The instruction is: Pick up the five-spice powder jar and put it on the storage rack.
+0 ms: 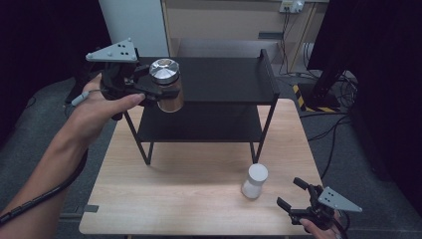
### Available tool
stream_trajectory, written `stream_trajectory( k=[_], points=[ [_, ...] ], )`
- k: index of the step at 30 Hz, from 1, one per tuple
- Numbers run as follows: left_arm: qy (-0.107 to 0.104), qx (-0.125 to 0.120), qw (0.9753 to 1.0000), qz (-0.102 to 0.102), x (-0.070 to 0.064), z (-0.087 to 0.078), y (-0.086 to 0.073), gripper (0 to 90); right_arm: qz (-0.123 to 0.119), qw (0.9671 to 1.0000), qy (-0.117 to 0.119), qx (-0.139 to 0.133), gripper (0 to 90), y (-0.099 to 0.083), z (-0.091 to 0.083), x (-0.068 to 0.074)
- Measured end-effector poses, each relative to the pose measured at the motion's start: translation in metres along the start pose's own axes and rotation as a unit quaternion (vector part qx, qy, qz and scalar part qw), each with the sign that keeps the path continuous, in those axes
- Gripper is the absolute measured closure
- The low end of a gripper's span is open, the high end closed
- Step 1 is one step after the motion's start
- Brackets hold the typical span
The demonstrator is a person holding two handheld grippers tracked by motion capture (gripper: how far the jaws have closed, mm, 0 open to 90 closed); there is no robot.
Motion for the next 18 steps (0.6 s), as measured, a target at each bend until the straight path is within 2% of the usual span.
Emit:
stream_trajectory(
  k=[18],
  points=[
    [0.011,0.0,0.9999,-0.009,0.017,0.016,0.0,29.8,0.003,1.0,-0.001,0.002,3.4,-0.001,-0.001,-0.001]
  ],
)
Point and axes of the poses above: each handheld gripper's, and its own axes: z roughly forward along the jaws, y roughly out of its top, x roughly to its left, the point moved 4 cm from there along z, roughly forward along the jaws, and after that the axes turned 5 degrees about -x, right-handed, at the moved point
